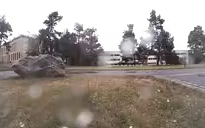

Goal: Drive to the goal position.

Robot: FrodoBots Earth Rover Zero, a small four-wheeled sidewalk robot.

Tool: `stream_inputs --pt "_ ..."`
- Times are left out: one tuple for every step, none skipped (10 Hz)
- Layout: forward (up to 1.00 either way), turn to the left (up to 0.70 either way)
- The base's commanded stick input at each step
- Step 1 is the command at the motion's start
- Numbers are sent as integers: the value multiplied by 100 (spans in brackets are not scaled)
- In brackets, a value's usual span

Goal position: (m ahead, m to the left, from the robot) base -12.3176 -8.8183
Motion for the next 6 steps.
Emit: stream_inputs --pt "0 0" --pt "0 0" --pt "0 0" --pt "0 0" --pt "0 -28" --pt "0 -68"
